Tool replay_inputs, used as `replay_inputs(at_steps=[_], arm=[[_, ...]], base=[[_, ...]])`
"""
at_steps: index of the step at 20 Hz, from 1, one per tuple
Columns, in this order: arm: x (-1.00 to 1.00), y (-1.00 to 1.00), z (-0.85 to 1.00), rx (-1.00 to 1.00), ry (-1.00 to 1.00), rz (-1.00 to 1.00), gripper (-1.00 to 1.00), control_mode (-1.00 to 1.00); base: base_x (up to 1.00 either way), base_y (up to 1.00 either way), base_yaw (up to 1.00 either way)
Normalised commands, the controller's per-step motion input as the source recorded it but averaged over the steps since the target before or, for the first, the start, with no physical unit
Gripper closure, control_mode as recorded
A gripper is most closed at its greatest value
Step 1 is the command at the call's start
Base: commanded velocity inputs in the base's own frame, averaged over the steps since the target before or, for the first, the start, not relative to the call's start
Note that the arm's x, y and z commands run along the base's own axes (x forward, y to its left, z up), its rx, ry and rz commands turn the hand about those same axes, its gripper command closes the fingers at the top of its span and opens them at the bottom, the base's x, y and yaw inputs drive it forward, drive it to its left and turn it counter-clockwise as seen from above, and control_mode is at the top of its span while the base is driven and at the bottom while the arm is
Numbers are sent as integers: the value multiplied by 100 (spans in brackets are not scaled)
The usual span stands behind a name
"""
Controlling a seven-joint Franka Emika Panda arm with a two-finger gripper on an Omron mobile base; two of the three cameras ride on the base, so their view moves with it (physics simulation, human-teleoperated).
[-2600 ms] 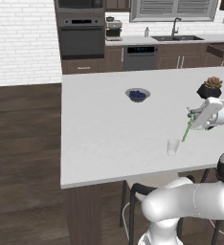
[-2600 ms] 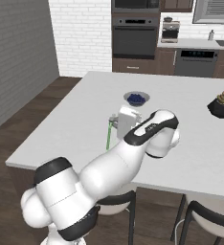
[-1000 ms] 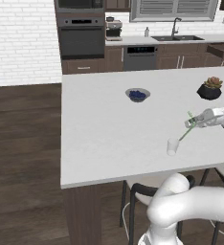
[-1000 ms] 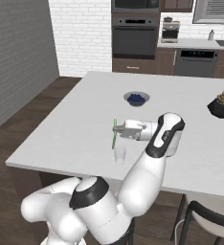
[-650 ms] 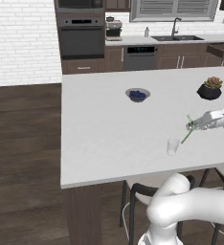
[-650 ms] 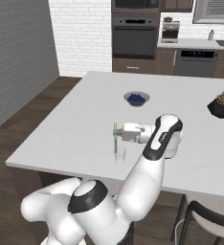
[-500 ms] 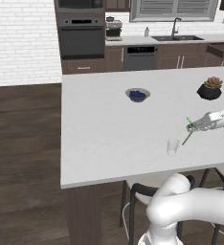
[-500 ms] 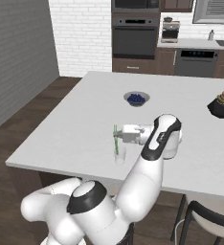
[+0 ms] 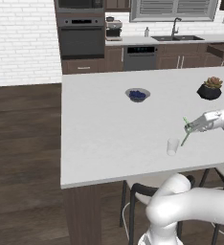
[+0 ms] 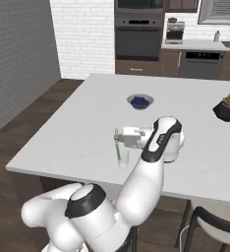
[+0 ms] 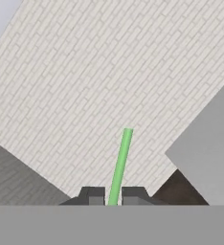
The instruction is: Take a straw from the drawer in front and place it inside the glass cup on the dining counter.
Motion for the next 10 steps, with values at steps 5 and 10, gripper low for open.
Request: replay_inputs(at_steps=[5, 10], arm=[[22, 14, 7, 0, 0, 0, 100, -100], [37, 0, 6, 0, 0, 0, 100, -100]], base=[[0, 0, 0], [0, 0, 0]])
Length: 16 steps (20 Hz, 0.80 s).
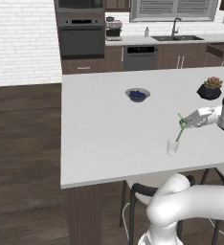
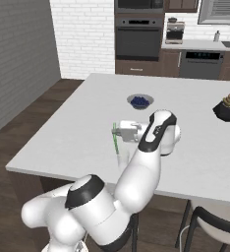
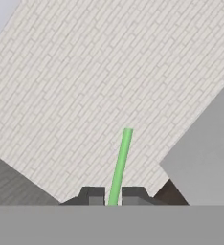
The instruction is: Take a straw from the drawer in front and place it inside the glass cup on the dining counter.
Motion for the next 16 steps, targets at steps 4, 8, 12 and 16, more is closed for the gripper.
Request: replay_inputs(at_steps=[4, 8, 12, 16], arm=[[25, 0, -10, -1, 3, 0, 100, -100], [25, 0, -24, -3, 6, 0, 100, -100], [31, -4, -23, -3, 3, 0, 100, -100], [42, -16, -17, -2, 2, 0, 100, -100]], base=[[0, 0, 0], [0, 0, 0], [0, 0, 0], [0, 0, 0]])
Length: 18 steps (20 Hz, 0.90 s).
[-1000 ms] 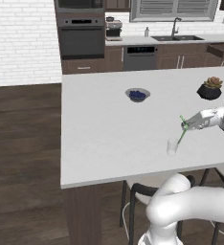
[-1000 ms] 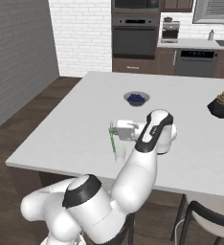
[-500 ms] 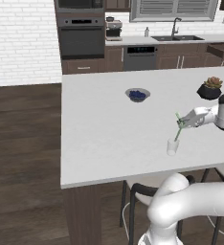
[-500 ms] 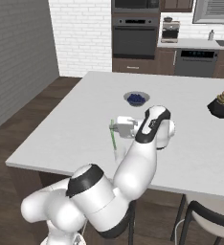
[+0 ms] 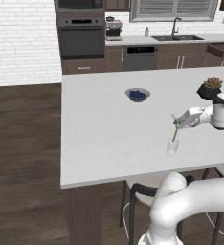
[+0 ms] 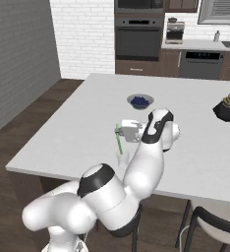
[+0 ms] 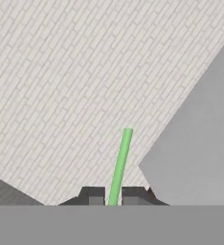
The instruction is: Take a straw from the drawer in front and place it inside the glass cup on the dining counter.
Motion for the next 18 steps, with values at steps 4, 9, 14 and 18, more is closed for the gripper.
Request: replay_inputs(at_steps=[4, 9, 14, 18], arm=[[31, -27, -17, -2, 2, 0, 100, -100], [22, -19, -30, 0, 5, 0, 100, -100], [14, -1, -28, 0, 8, 0, 100, -100], [5, 0, -15, 0, 10, 0, 100, -100]], base=[[0, 0, 0], [0, 0, 0], [0, 0, 0], [0, 0, 0]])
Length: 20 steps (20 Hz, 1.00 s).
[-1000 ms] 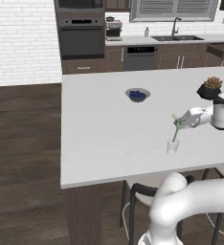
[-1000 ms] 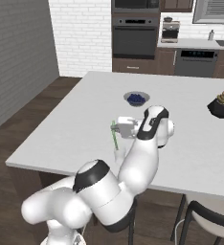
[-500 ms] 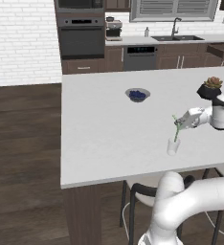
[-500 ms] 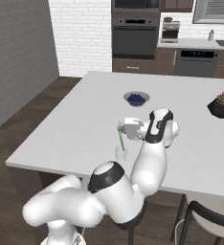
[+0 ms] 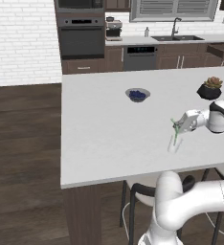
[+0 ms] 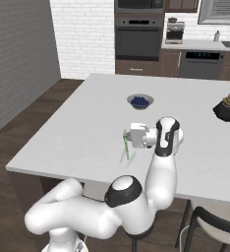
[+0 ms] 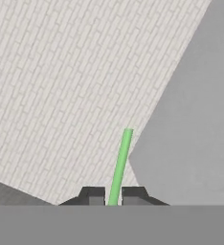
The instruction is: Take a straw from the drawer in front and place it inside the glass cup on the dining counter.
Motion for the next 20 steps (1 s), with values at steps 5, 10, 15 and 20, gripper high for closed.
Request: replay_inputs(at_steps=[5, 10, 15, 20], arm=[[-8, 7, -2, 0, 10, 0, 100, -100], [-33, 26, 0, 0, 5, 0, 100, -100], [-26, 19, 0, 0, 3, 0, -100, -100], [-5, 10, 0, 0, 1, 0, -100, -100]], base=[[0, 0, 0], [0, 0, 0], [0, 0, 0], [0, 0, 0]])
